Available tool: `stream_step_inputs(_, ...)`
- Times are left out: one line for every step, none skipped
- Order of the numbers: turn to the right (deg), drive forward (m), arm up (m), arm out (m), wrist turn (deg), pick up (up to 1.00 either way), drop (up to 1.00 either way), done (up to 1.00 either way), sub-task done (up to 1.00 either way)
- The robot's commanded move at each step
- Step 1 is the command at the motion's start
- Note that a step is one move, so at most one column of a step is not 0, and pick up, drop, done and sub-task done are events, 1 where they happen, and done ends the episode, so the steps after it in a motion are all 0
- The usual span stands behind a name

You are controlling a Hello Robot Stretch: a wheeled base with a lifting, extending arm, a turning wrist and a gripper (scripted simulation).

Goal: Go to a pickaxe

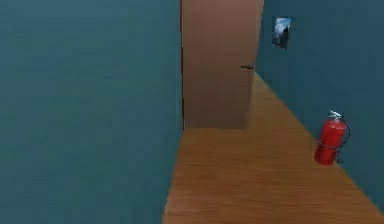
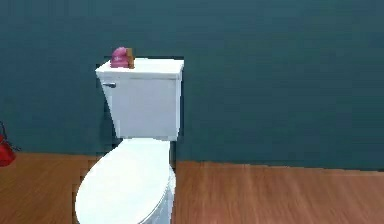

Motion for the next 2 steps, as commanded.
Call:
stream_step_inputs(0.0,0.75,0.0,0.0,0.0,0.0,0.0,0.0,0.0)
stream_step_inputs(33.0,0.0,0.0,0.0,0.0,0.0,0.0,0.0,0.0)
